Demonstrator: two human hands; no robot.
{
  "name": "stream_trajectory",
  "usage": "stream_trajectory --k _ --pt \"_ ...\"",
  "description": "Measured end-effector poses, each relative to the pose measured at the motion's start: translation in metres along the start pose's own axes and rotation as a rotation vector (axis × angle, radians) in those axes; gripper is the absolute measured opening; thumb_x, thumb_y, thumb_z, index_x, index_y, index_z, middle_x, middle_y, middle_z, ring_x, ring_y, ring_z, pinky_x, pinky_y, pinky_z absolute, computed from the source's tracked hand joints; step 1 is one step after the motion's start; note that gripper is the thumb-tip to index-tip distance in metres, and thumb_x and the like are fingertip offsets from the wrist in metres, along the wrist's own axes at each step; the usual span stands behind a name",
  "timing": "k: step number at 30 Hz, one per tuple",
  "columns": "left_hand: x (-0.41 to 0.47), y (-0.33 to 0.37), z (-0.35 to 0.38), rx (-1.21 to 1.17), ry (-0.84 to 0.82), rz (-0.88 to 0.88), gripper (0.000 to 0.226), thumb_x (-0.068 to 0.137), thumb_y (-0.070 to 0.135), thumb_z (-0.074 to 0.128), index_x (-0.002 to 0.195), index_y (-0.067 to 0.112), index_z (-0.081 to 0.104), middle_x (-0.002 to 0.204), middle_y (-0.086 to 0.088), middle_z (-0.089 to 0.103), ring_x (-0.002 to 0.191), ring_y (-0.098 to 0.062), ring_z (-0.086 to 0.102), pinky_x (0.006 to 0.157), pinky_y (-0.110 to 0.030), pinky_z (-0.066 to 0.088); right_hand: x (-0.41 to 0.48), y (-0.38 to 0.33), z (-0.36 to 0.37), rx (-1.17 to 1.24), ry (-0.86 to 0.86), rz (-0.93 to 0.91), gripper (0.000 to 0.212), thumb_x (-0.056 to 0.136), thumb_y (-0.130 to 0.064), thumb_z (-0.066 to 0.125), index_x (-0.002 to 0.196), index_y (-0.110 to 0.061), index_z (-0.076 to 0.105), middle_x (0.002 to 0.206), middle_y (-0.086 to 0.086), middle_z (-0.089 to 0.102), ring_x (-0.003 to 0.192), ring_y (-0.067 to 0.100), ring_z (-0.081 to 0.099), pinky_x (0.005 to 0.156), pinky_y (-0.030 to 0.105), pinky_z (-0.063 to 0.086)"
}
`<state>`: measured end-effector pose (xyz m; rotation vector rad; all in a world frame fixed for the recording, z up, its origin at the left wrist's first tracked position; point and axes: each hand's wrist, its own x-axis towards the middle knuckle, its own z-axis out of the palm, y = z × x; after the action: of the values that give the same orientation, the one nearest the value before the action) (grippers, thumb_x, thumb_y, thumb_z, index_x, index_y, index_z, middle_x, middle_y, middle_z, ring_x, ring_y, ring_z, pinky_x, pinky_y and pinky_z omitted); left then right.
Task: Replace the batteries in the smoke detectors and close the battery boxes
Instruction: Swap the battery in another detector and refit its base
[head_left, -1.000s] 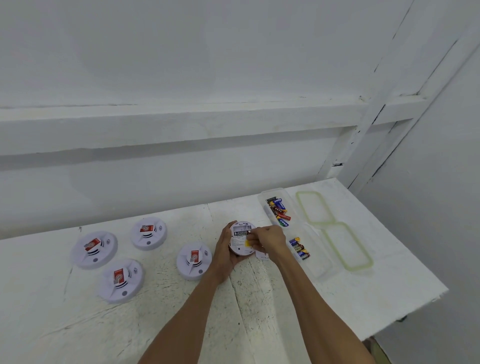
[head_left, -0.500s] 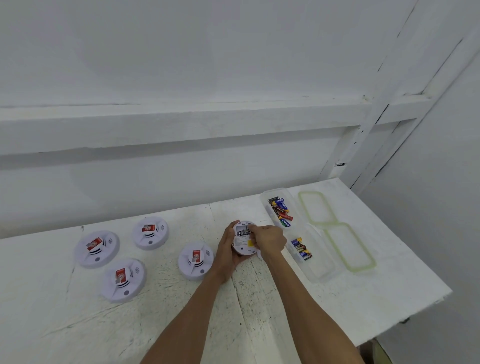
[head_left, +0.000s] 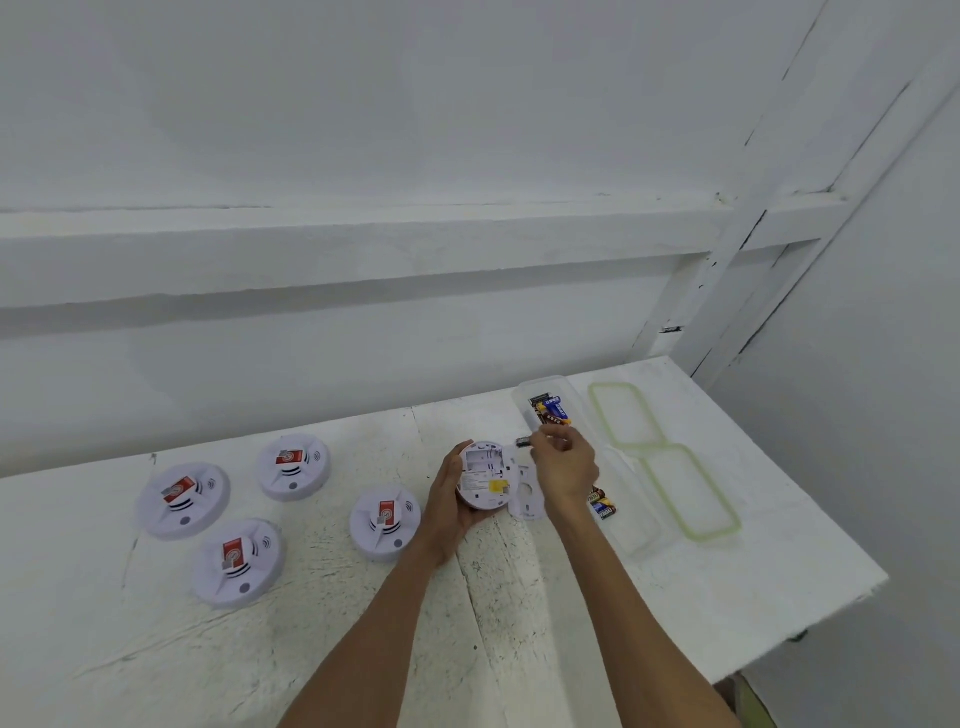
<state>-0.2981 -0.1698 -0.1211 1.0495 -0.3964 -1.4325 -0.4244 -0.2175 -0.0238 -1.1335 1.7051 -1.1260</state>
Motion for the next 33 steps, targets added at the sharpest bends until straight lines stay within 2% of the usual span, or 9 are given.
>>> stream_trajectory --k 3,5,7,12,16,20,24,27,33 --pt "-0.002 0.001 -0.001 -0.016 -0.010 -0.004 0.044 0.112 0.036 0.035 0.149 0.015 0.048 0.143 -0.016 0.062 0.129 -0.040 0.061 0.096 -0.058 0.057 0.014 0.001 -0.028 0.030 0.082 -0.012 0.009 0.079 -0.019 0.071 0.087 -0.024 0.069 0.081 -0.002 0.073 0.078 0.012 0.070 0.066 0.019 0.049" --pt "-0.003 0.003 0.001 -0.030 -0.009 -0.008 0.039 0.113 0.034 0.035 0.144 0.018 0.052 0.141 -0.015 0.063 0.124 -0.037 0.064 0.094 -0.057 0.058 0.022 0.006 -0.047 -0.032 0.085 -0.029 0.011 0.079 -0.018 0.070 0.089 -0.021 0.068 0.082 0.000 0.073 0.075 0.014 0.070 0.066 0.018 0.053" --pt "-0.003 0.002 0.000 -0.040 -0.014 -0.009 0.036 0.112 0.034 0.035 0.140 0.020 0.055 0.140 -0.014 0.064 0.121 -0.035 0.065 0.093 -0.057 0.058 0.025 0.013 -0.066 -0.172 0.063 -0.039 0.015 0.082 -0.014 0.068 0.096 -0.015 0.065 0.082 0.001 0.069 0.069 0.011 0.065 0.062 0.016 0.046" --pt "-0.002 0.003 0.001 -0.040 -0.018 -0.004 0.036 0.112 0.034 0.036 0.140 0.021 0.054 0.140 -0.013 0.064 0.121 -0.035 0.065 0.092 -0.056 0.059 0.032 0.043 -0.089 -0.439 -0.005 -0.027 0.015 0.082 -0.016 0.071 0.095 -0.011 0.064 0.080 0.010 0.070 0.067 0.025 0.066 0.064 0.031 0.053" --pt "-0.001 0.001 0.000 -0.043 -0.017 -0.003 0.041 0.112 0.034 0.037 0.147 0.017 0.050 0.143 -0.015 0.062 0.126 -0.038 0.062 0.092 -0.056 0.059 0.035 0.059 -0.091 -0.576 -0.025 0.056 0.020 0.084 -0.021 0.072 0.097 -0.007 0.066 0.091 0.016 0.069 0.078 0.028 0.063 0.064 0.028 0.043" --pt "-0.002 0.002 0.000 -0.056 -0.019 -0.003 0.043 0.112 0.033 0.036 0.149 0.015 0.047 0.145 -0.016 0.060 0.126 -0.038 0.062 0.092 -0.056 0.059 0.039 0.065 -0.090 -0.650 -0.037 0.112 0.016 0.085 -0.014 0.068 0.092 0.000 0.069 0.089 0.018 0.067 0.087 0.034 0.062 0.069 0.033 0.049" --pt "-0.003 0.002 0.000 -0.080 -0.025 0.005 0.040 0.112 0.031 0.036 0.147 0.016 0.048 0.144 -0.015 0.060 0.122 -0.035 0.064 0.089 -0.053 0.061 0.042 0.071 -0.091 -0.689 -0.036 0.160 0.015 0.088 -0.014 0.062 0.088 0.000 0.063 0.096 0.023 0.065 0.084 0.034 0.059 0.062 0.029 0.041" --pt "-0.003 0.002 0.000 -0.088 -0.037 0.005 0.042 0.112 0.032 0.036 0.149 0.016 0.047 0.144 -0.015 0.060 0.123 -0.036 0.063 0.089 -0.054 0.061 0.044 0.073 -0.093 -0.705 -0.048 0.168 0.019 0.089 -0.014 0.061 0.077 -0.003 0.051 0.085 0.019 0.060 0.073 0.029 0.051 0.053 0.026 0.034" --pt "-0.003 0.003 0.000 -0.113 -0.044 -0.003 0.036 0.112 0.032 0.036 0.142 0.019 0.052 0.139 -0.014 0.064 0.118 -0.034 0.067 0.088 -0.053 0.061 0.047 0.071 -0.093 -0.784 -0.112 0.161 0.012 0.087 -0.010 0.058 0.083 -0.004 0.048 0.089 0.017 0.055 0.077 0.030 0.052 0.050 0.025 0.031"
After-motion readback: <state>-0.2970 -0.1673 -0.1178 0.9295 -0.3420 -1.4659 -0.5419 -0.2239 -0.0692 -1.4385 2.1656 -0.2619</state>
